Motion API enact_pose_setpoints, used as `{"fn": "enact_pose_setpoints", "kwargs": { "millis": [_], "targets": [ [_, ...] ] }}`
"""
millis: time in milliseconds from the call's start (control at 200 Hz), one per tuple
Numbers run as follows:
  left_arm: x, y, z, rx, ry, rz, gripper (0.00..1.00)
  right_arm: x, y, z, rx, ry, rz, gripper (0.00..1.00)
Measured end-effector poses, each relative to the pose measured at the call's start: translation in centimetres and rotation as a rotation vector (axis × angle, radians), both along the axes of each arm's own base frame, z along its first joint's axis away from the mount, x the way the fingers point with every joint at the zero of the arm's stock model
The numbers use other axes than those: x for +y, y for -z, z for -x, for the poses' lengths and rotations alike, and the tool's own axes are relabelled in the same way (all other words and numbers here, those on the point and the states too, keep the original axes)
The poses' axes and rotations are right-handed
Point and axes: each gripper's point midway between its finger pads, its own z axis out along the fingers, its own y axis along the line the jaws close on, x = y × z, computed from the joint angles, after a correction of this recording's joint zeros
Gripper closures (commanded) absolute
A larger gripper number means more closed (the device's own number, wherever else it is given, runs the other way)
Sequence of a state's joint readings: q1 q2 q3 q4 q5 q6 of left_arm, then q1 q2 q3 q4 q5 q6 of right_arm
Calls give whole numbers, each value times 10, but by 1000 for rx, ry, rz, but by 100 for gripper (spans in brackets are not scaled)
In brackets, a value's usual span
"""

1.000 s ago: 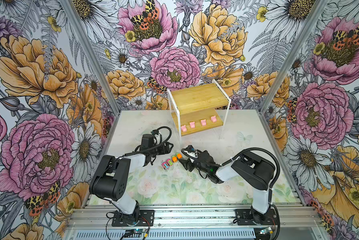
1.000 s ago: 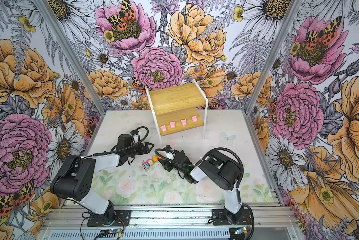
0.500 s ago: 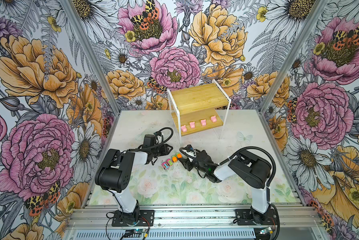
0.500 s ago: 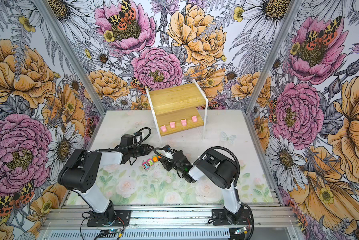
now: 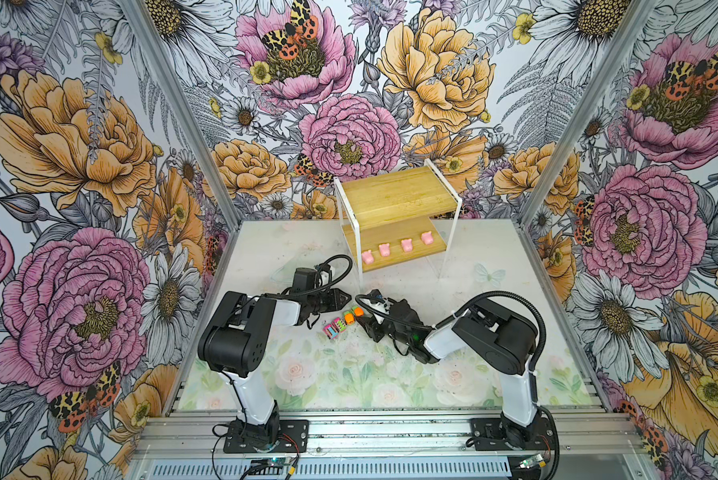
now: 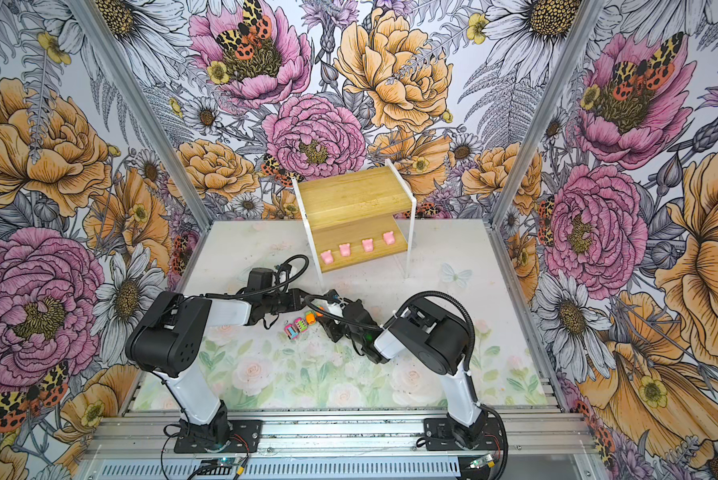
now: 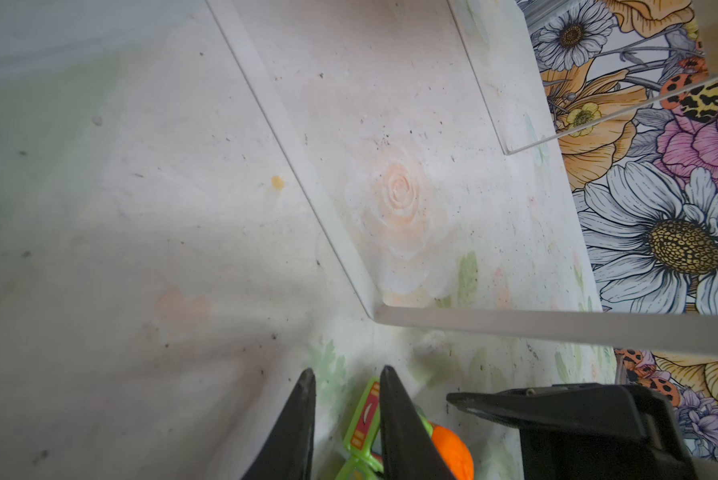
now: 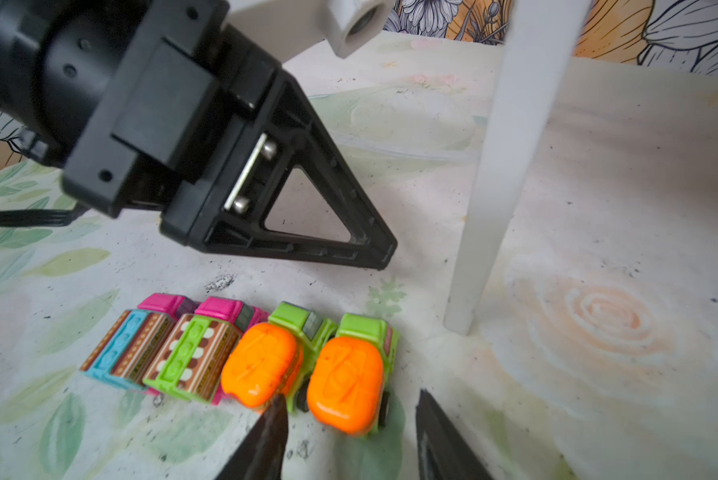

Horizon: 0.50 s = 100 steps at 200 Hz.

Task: Place and organize the plastic toys onto the shelf
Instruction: 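Close the right gripper on an orange truck while the left gripper hovers beside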

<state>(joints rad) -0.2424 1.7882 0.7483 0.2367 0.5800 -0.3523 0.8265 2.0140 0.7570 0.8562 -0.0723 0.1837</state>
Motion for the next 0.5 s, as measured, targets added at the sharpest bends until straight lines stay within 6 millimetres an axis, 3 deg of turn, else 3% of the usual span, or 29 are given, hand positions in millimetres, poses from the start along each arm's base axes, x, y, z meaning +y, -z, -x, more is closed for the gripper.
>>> {"fn": "enact_pose_setpoints", "kwargs": {
  "millis": [500],
  "targets": [
    [-15,4,5,24,58,30,72,7,3,-6,11,-2,10,51]
  ]
}}
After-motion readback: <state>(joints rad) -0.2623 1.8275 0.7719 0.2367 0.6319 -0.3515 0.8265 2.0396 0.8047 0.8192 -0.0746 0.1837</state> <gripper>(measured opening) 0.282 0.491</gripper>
